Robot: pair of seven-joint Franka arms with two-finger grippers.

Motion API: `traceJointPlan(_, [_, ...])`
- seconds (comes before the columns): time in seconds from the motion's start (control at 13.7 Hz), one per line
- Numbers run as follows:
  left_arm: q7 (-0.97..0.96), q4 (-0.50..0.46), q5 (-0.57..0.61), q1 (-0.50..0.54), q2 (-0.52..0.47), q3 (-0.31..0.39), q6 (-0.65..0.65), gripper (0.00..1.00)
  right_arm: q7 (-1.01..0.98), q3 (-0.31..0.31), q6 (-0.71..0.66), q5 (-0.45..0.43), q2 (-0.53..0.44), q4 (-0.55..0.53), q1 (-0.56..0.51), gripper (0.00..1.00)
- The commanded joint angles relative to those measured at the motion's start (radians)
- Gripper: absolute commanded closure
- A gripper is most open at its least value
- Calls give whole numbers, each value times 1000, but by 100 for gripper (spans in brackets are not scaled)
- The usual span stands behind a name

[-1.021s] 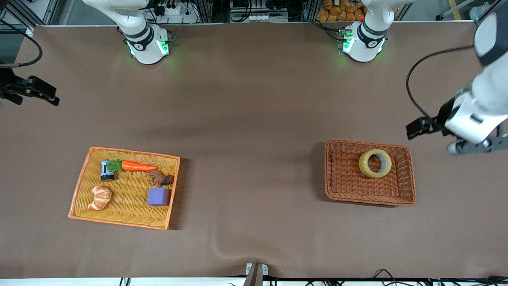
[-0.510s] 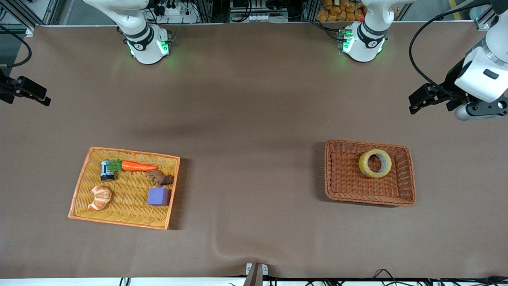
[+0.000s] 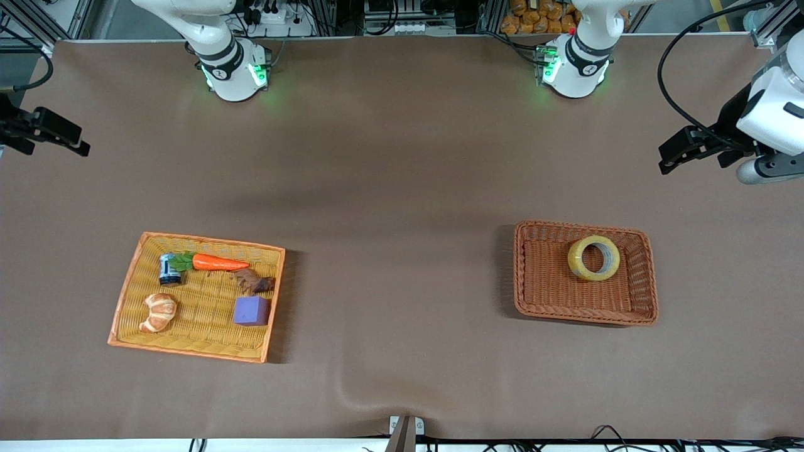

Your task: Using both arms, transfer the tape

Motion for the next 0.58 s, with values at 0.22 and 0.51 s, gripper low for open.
traceJointPlan(0.22, [17, -14, -23, -72, -20, 84, -4, 0, -152, 6, -1, 12, -10, -23, -59, 0])
traceJointPlan(0.51, [29, -13, -18, -70, -18, 88, -4, 0, -152, 8, 4, 12, -8, -35, -57, 0])
